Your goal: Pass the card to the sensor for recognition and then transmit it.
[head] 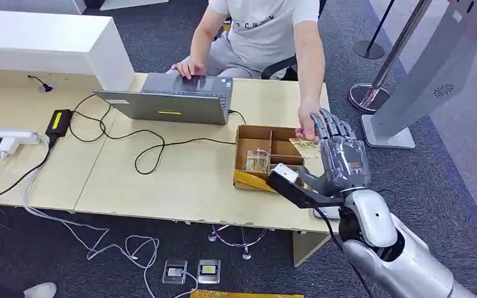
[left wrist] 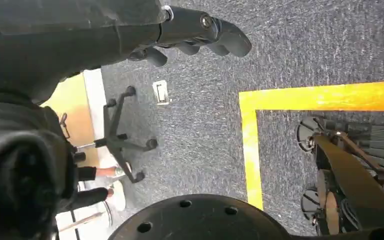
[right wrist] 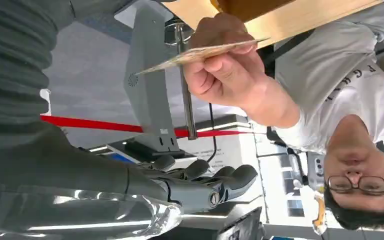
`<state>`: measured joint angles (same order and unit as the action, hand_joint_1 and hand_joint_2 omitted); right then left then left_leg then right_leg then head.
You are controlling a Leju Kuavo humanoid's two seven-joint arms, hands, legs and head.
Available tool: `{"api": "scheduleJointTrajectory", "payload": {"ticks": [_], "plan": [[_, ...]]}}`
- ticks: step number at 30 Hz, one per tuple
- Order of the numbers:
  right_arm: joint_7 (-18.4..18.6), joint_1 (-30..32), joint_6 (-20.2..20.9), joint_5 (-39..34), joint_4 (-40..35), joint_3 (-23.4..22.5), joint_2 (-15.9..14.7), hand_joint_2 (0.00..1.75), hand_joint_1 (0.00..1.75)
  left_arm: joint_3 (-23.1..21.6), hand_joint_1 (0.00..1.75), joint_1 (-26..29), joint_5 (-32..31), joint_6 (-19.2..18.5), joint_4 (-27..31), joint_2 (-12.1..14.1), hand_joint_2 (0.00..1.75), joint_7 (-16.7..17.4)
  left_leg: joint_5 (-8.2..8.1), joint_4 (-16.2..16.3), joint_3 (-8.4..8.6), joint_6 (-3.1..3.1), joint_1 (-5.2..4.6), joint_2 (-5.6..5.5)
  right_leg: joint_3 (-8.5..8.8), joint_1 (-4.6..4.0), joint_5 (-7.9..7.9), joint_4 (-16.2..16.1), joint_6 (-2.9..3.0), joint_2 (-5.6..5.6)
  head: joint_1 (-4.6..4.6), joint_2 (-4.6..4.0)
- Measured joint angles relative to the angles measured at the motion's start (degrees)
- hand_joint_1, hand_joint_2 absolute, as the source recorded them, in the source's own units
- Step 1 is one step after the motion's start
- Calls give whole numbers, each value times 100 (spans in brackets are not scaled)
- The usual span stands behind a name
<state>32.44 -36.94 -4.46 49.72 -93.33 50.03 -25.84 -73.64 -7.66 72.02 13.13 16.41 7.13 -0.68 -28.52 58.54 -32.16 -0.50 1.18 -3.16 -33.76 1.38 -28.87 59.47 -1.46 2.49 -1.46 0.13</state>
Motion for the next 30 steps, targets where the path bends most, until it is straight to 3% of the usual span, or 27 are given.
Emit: {"api": "scheduleJointTrajectory", "payload": {"ticks": [2, 3, 12, 30], "plan": [[-2, 2, -31, 37, 81, 0, 42, 175, 0, 0, 0, 3, 46, 29, -2, 0, 0, 0, 0, 0, -1, 0, 0, 0, -1, 0, 0, 0, 0, -1, 0, 0], [-2, 1, -42, 50, 127, 0, 70, 175, 169, 4, 0, 6, 68, 57, -9, 0, 0, 0, 0, 0, 0, 0, 0, 1, -1, 0, 0, 0, 0, 0, 2, 0], [-230, 5, -28, 136, 385, 0, 247, 175, 175, 17, 0, 13, 142, 149, -39, -11, 0, -26, 0, 0, 0, 0, 0, 2, -2, 0, 0, 0, 0, 1, 0, 0], [-243, 90, -94, 96, 512, -133, 363, 175, 175, 57, 0, 35, 157, 179, -96, -39, 0, -122, 0, 0, 3, 0, 0, 5, -2, 0, 0, 0, 0, 4, 2, 0]]}}
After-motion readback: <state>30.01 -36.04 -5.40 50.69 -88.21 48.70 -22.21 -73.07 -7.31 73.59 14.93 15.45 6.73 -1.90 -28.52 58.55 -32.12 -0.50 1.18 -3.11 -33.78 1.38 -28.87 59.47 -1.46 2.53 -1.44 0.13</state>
